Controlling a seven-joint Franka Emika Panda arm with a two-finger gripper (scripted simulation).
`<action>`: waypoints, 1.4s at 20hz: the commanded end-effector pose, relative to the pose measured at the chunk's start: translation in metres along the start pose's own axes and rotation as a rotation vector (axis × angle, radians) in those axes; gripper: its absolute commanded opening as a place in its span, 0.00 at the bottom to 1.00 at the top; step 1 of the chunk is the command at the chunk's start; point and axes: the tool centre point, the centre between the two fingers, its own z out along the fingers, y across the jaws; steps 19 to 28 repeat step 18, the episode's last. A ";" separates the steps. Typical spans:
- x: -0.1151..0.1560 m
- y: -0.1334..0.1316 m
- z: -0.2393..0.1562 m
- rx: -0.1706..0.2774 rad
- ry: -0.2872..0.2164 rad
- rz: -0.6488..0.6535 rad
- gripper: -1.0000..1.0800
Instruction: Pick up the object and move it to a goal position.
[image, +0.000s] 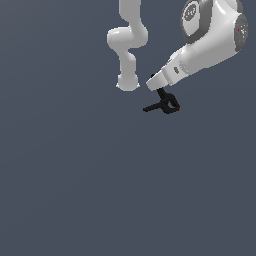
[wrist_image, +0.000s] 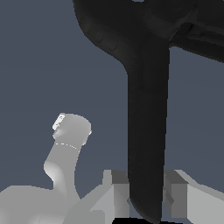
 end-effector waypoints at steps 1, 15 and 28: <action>-0.007 0.000 -0.013 -0.001 0.003 0.001 0.00; -0.024 0.003 -0.052 -0.001 0.003 0.001 0.00; -0.024 0.004 -0.051 -0.001 0.003 0.001 0.00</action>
